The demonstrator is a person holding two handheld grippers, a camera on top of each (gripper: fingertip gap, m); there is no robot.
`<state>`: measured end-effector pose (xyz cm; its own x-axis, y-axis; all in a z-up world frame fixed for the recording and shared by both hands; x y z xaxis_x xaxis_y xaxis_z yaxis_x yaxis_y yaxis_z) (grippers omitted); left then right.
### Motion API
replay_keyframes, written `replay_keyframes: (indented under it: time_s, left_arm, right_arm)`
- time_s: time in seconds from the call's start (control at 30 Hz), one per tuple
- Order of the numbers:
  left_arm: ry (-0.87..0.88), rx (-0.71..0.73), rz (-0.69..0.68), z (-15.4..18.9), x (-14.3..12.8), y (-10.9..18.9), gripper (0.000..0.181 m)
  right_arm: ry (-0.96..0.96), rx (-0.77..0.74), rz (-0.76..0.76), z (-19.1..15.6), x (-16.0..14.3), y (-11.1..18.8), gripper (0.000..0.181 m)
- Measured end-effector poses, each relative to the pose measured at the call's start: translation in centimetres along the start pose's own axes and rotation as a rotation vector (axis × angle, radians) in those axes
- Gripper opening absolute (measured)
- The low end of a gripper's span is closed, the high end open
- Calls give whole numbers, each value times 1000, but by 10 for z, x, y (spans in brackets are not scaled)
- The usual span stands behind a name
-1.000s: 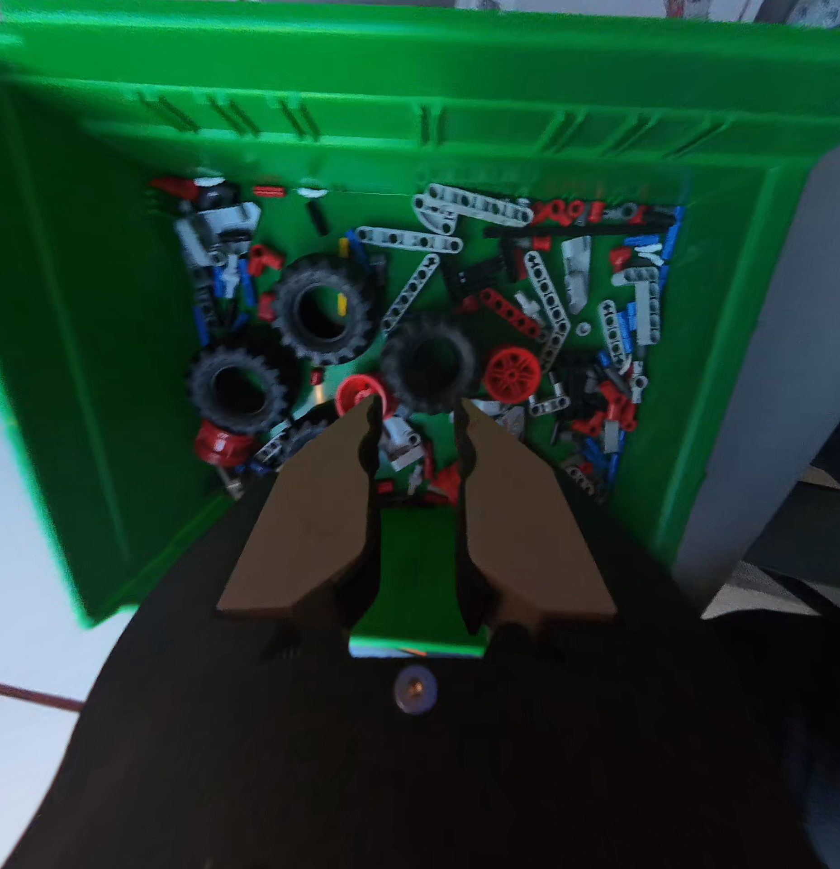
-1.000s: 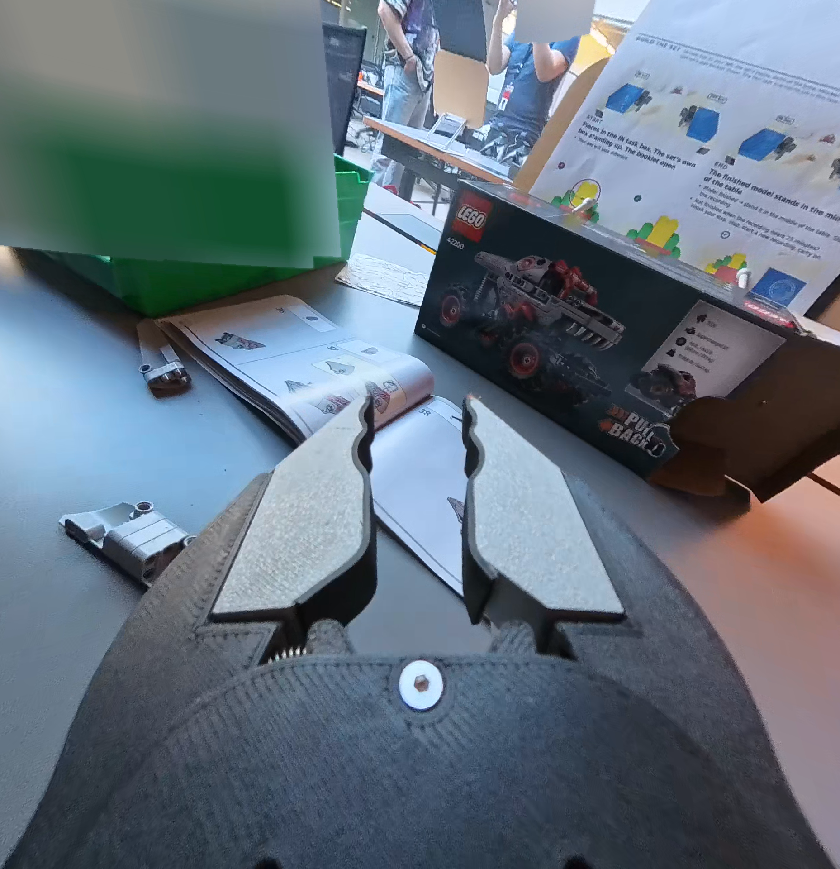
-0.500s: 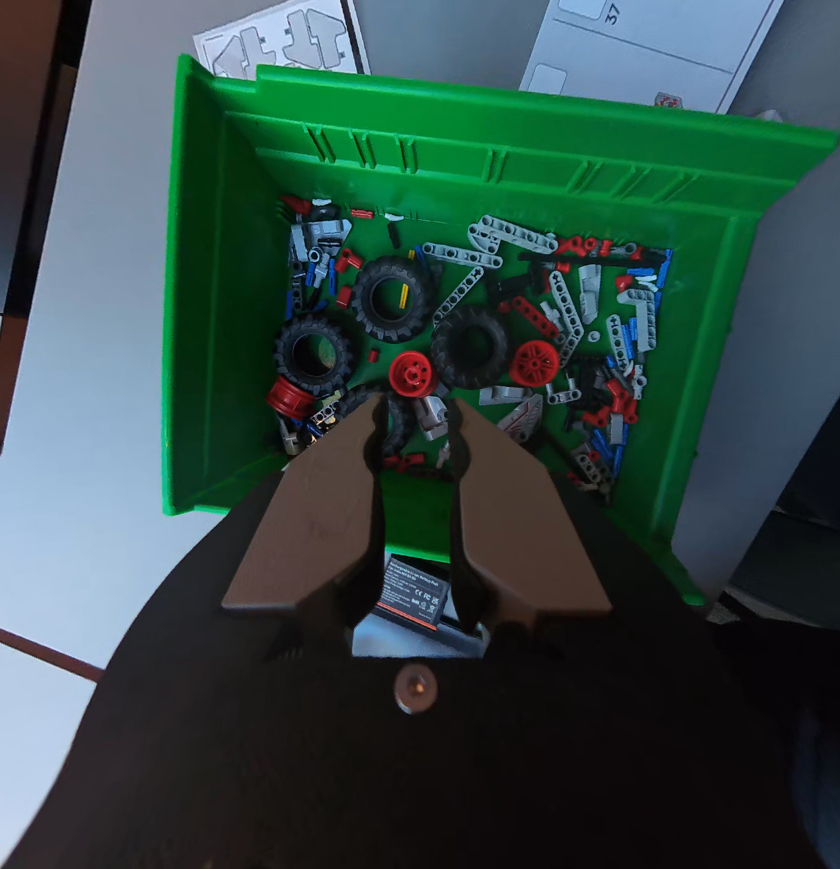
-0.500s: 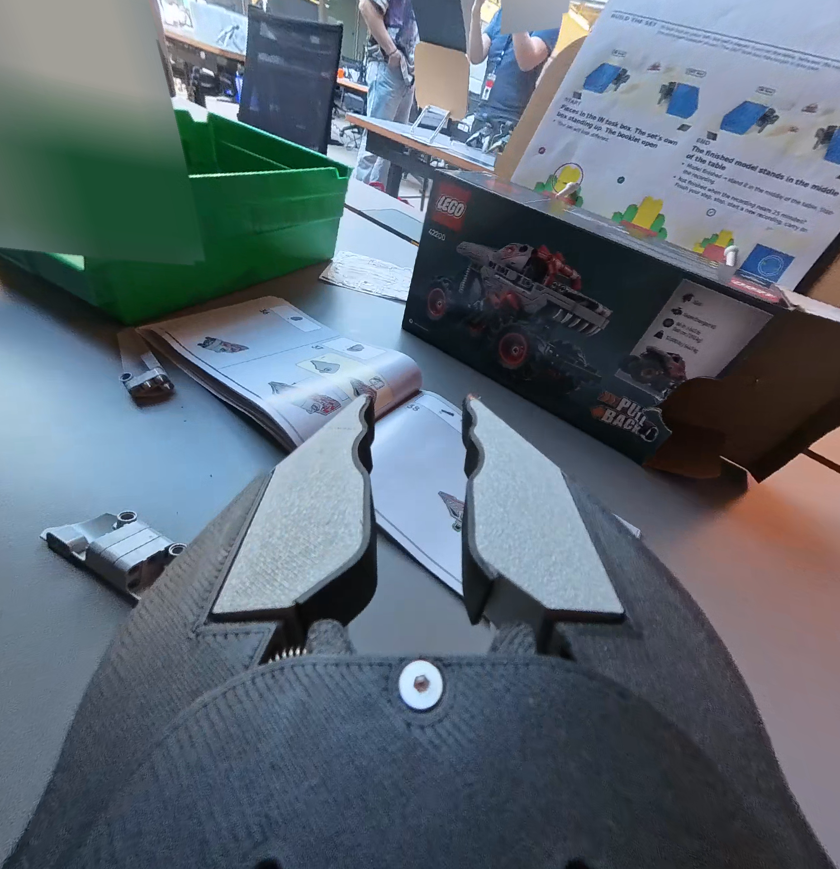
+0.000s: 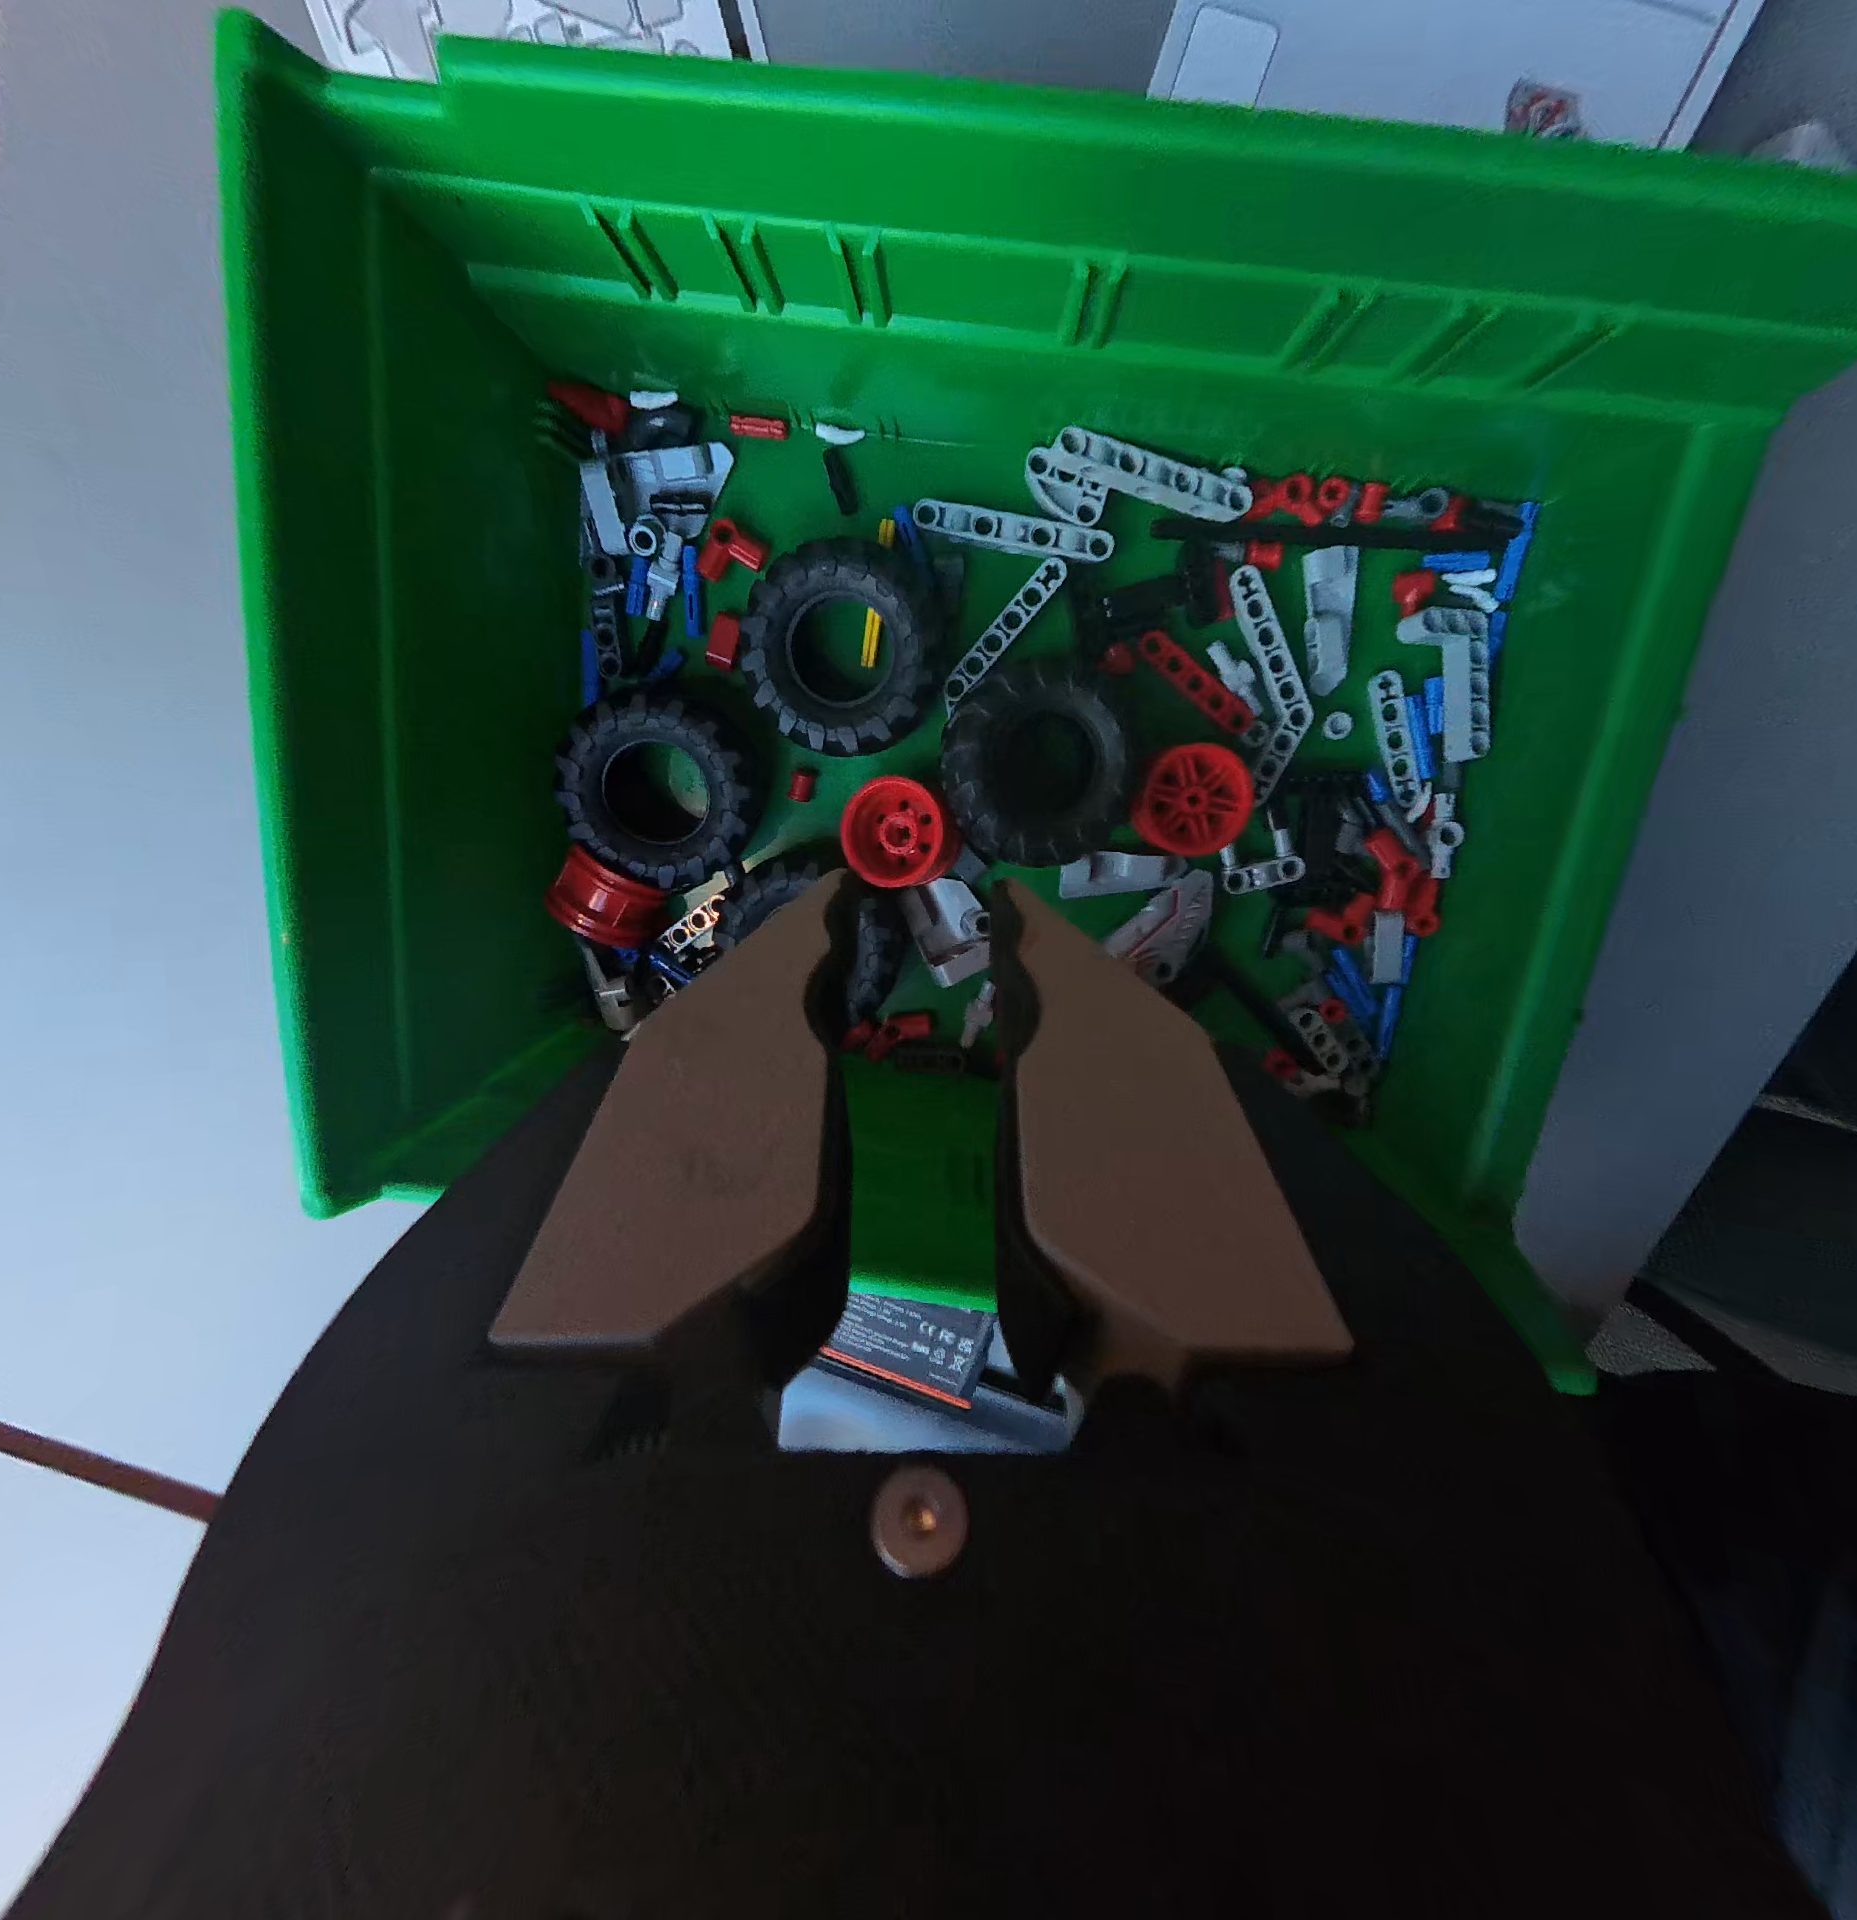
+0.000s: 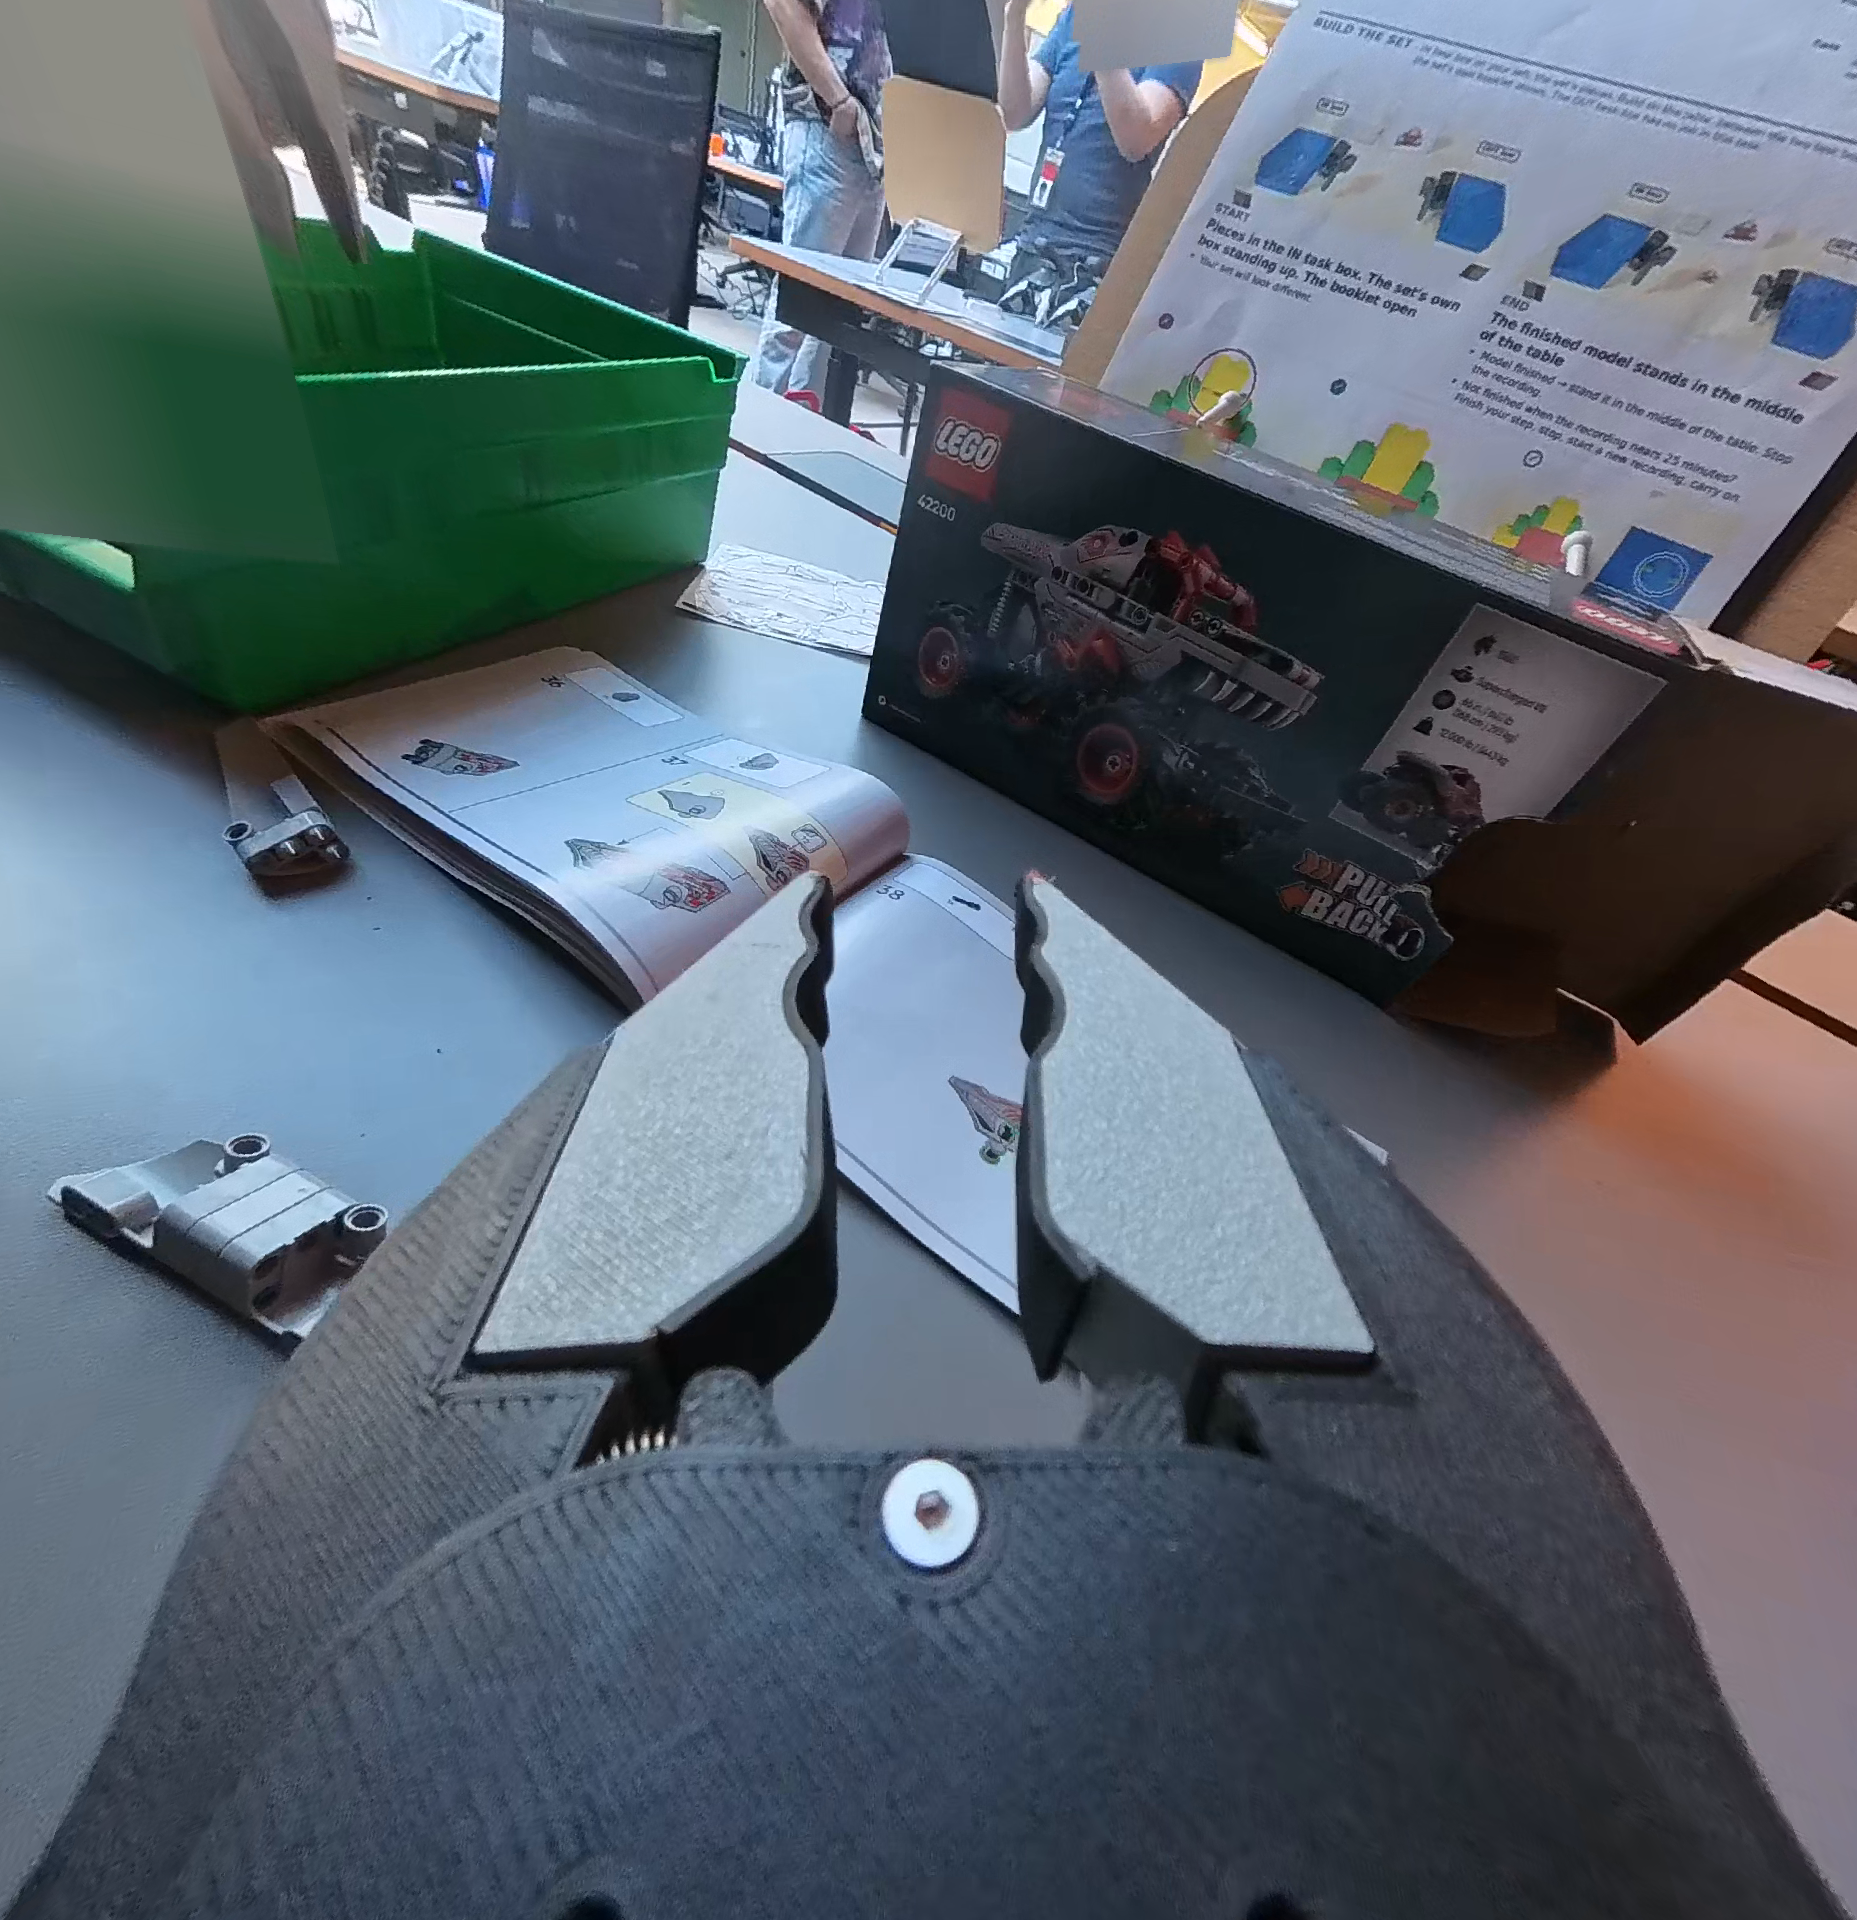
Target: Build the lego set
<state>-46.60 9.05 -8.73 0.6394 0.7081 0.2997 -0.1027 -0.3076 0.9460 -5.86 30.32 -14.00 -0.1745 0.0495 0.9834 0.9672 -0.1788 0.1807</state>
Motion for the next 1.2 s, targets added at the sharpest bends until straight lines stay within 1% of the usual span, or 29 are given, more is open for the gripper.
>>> replay_keyframes:
  time_s: [0.1,0.2,0.27,0.43,0.73,0.8,0.87,0.93,0.97,1.0,1.03,1.13,1.2]
  left_arm:
    - [26,-12,-55,-4,-6,-10,22]
    - [28,-65,-91,-3,-10,-22,23]
    - [31,-66,-123,-5,-14,-26,23]
    - [67,-43,-125,-12,-17,-27,22]
    - [113,-98,-323,-17,-35,-64,17]
    - [122,-127,-290,-16,-29,-65,14]
    - [94,-138,-290,-12,-27,-67,11]
    - [63,-139,-257,-10,-19,-69,9]
    - [47,-186,-216,-5,-13,-71,0]
    - [27,-269,-160,3,-5,-73,0]
    - [8,-291,-138,6,0,-73,0]
    - [42,-166,-130,-8,2,-63,0]
    - [60,-119,-54,-14,6,-48,0]
  right_arm:
    - [-1,-2,-10,0,-1,-1,32]
    - [-2,-3,-16,0,-2,-2,32]
    - [-1,-3,-19,0,-2,-2,31]
    - [-4,-4,-16,1,-2,-2,31]
    - [-5,-5,-20,2,-2,-2,31]
    - [0,-6,-18,1,-2,-2,31]
    - [5,-8,-13,1,-2,-1,30]
    - [1,-6,-16,1,-2,-2,30]
    - [0,-5,-18,1,-2,-2,30]
    - [1,-6,-20,1,-2,-2,30]
    - [2,-6,-22,1,-3,-3,30]
    - [3,-7,-24,1,-3,-3,30]
    - [-3,-3,-26,2,-3,-3,30]
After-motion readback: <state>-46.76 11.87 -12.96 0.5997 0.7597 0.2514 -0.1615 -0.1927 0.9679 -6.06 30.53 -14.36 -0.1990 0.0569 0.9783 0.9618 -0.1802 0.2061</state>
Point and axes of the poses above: each gripper's, where its closed fingertips meet, y back along the fingers, x out of its top, z = x × y across the jaws, the point moved 6 cm from there along y, back along the fingers, and after that the axes turned 14 degrees about -y, right-handed, at the moved point
